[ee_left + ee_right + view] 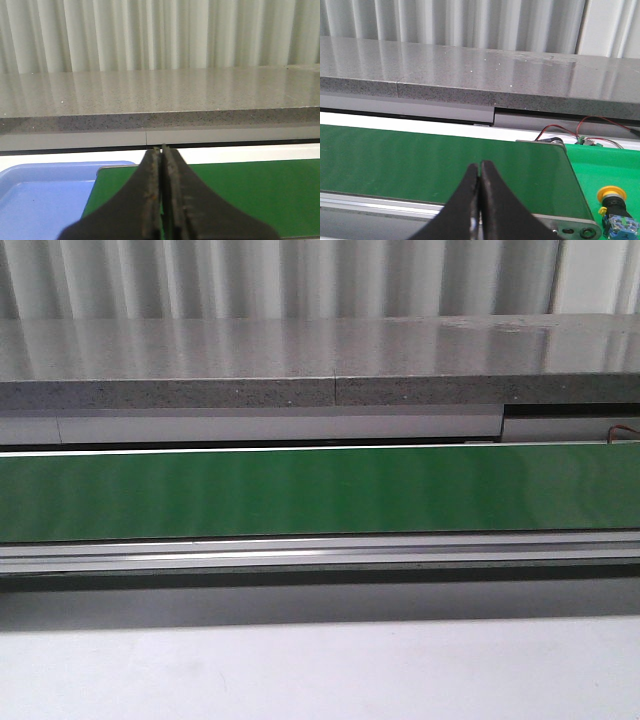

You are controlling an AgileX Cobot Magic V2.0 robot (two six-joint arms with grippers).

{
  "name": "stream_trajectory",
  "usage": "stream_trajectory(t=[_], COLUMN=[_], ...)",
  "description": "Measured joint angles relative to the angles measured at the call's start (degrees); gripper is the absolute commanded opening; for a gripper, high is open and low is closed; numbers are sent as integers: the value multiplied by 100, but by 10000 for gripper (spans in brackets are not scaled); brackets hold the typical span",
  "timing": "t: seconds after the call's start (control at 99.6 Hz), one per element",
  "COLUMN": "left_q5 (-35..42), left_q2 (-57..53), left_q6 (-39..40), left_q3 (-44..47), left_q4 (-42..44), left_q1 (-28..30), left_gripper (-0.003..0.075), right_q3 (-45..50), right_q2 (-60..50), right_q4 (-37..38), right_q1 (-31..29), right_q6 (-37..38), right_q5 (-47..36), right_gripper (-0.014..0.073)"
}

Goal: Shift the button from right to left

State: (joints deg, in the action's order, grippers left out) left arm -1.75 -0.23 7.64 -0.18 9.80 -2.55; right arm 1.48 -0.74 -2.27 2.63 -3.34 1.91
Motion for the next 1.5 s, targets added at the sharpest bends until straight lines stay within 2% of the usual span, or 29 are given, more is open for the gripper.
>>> stream_trajectory(t=[0.964,1.064,1.225,1.496], left_q5=[0,0,0,0], left_q2=[0,0,0,0], left_q6=[0,0,0,0], left_q3=[0,0,0,0], left_q4=[0,0,0,0], left_q1=[0,0,0,0], left_gripper=[-20,-20,-20,-20], right_q3=[-98,-539,-1666,-3596], right_q2=[0,0,188,1687], right_q4=[0,0,0,0], right_q1=[0,0,0,0], right_q6=[0,0,0,0], right_q5=[-191,308,1635,3904], right_gripper=[-67,-67,-67,-67])
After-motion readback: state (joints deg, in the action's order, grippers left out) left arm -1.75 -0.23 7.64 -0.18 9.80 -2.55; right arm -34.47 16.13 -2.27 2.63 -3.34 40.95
